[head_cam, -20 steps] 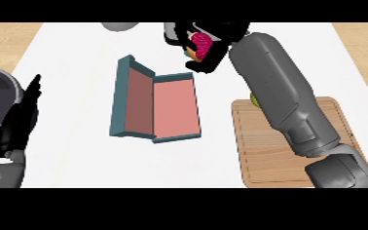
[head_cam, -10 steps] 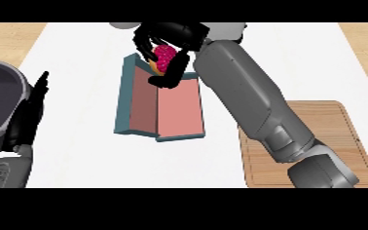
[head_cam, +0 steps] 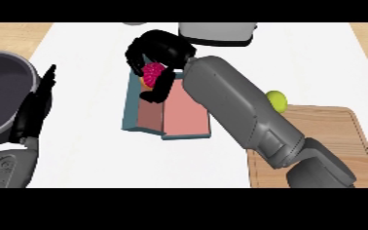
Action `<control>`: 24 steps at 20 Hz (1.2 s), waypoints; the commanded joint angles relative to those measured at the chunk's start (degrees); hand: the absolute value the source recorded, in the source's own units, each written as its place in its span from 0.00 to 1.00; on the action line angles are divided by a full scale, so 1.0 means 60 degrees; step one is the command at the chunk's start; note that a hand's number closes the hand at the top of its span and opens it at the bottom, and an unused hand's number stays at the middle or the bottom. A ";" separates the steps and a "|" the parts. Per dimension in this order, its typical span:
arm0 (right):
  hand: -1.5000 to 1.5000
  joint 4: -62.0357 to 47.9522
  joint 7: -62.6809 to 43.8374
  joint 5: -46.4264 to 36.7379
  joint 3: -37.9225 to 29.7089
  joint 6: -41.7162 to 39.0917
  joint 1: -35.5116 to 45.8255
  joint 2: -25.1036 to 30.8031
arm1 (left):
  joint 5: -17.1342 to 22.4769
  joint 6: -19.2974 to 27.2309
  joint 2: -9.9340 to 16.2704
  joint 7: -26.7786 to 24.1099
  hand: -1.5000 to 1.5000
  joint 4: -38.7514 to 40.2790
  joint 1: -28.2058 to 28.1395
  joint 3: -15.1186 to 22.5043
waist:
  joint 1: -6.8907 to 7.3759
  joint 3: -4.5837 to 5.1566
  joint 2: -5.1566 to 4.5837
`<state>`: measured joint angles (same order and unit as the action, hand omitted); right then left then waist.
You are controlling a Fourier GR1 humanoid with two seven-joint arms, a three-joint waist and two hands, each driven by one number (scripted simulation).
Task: Pick the cupcake from the cutting board and place it in the cardboard box
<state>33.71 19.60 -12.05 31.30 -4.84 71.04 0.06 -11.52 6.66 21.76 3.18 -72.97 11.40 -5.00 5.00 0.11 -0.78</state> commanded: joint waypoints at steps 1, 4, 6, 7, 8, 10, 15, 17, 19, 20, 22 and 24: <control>0.00 -0.0239 -0.0727 0.0939 0.1019 0.0126 -0.0330 -0.0009 | -0.0202 0.0117 -0.0182 -0.0170 0.50 0.0348 0.0464 0.0155 | 0.0288 0.0013 -0.0131; 0.00 -0.0245 -0.1106 0.1649 0.1339 -0.0015 -0.0118 -0.0009 | -0.0222 0.0001 -0.0076 -0.0205 0.50 0.0407 0.0308 0.0114 | 0.0165 0.0004 -0.0088; 0.00 -0.0019 -0.1087 0.2053 0.1781 0.0328 -0.0443 -0.0009 | -0.0019 -0.0313 0.0089 0.0186 0.50 -0.0171 0.0306 0.0077 | 0.0309 -0.0005 -0.0072; 0.00 0.0300 -0.1204 0.2357 0.1873 0.0520 -0.0278 -0.0009 | -0.0049 -0.0142 -0.0102 -0.0389 0.50 0.0486 0.0370 0.0025 | 0.0313 0.0008 -0.0115; 0.00 0.0213 -0.0640 0.2424 0.2017 0.0703 -0.0657 -0.0009 | -0.0189 0.0054 -0.0306 -0.0025 0.50 0.0178 0.0306 0.0186 | 0.0221 -0.0004 -0.0091; 0.00 0.0522 -0.0920 0.3016 0.1982 0.0850 -0.0286 -0.0009 | -0.0196 -0.0090 -0.0189 -0.0039 0.50 0.0185 0.0303 0.0190 | 0.0305 -0.0004 -0.0086; 0.00 0.0357 0.0197 0.4028 0.1362 0.1627 -0.0415 -0.0009 | -0.0047 -0.0278 0.0126 0.0019 0.50 -0.0046 0.0299 -0.0063 | 0.0206 -0.0013 -0.0074; 0.00 -0.0272 0.0700 0.4458 0.0571 0.1302 -0.0157 -0.0009 | -0.0177 0.0011 -0.0301 -0.0190 0.50 -0.0355 -0.0413 0.0185 | 0.0169 -0.0016 -0.0076; 0.00 -0.0222 0.0364 0.5088 0.0212 0.1034 0.0159 -0.0009 | 0.0032 -0.0199 0.0140 -0.0302 0.50 0.0326 0.0005 -0.0318 | -0.0080 -0.0007 -0.0051; 0.00 -0.0558 0.1010 0.5114 0.0271 0.1070 -0.0299 -0.0009 | -0.0246 0.0112 -0.0101 0.0141 0.50 -0.0150 0.0192 -0.0044 | -0.0082 -0.0018 -0.0059; 0.00 -0.1402 0.1092 0.5343 -0.0581 0.0314 0.0625 -0.0009 | 0.0029 -0.0193 0.0182 -0.0006 0.50 -0.0185 0.0008 -0.0312 | -0.0098 -0.0017 -0.0071; 0.00 -0.1977 0.1733 0.5381 -0.0812 -0.0188 0.0466 0.0102 | -0.0305 0.0297 -0.0259 0.0100 0.50 -0.0274 -0.0145 -0.0051 | -0.0201 -0.0019 -0.0081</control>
<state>27.17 26.04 17.72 30.84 -1.57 72.19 0.21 -12.35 6.86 21.08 2.77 -73.41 11.07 -5.62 4.55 0.02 -1.23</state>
